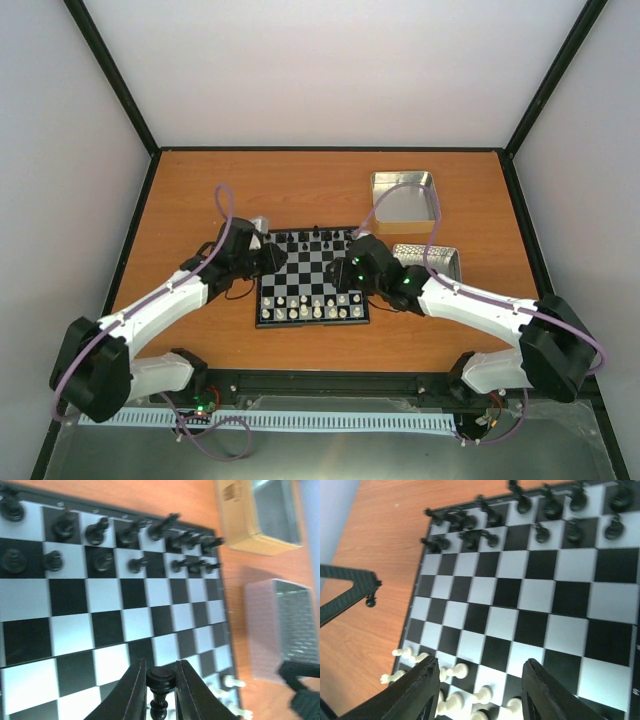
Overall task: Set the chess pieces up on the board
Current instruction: Pick up the chess piece from the chessboard, then place the chess piece on the chessboard.
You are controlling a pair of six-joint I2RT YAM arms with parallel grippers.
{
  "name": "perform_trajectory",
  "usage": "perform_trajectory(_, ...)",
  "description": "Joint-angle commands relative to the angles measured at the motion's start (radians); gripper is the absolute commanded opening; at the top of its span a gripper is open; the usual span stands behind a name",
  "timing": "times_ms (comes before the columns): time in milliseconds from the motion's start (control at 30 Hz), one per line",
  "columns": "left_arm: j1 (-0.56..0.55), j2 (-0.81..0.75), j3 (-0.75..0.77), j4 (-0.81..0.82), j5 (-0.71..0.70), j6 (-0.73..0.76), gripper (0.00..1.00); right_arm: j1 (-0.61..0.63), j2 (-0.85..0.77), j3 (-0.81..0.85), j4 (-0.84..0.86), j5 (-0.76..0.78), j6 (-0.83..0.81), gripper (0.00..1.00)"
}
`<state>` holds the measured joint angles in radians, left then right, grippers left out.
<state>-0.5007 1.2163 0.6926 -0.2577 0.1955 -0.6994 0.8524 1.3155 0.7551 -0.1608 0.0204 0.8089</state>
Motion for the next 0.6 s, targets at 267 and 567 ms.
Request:
perform_trajectory(267,-0.002,-0.186,-0.041,0.28,0.265,-0.441,0.12,0.157,-0.035,0.063,0.208,0.06,-0.237,0.52)
perform_trajectory(567,-0.002,-0.263,-0.12,0.449,0.299,-0.761,0.13,0.162,-0.143,-0.025,0.411,0.027,-0.199,0.57)
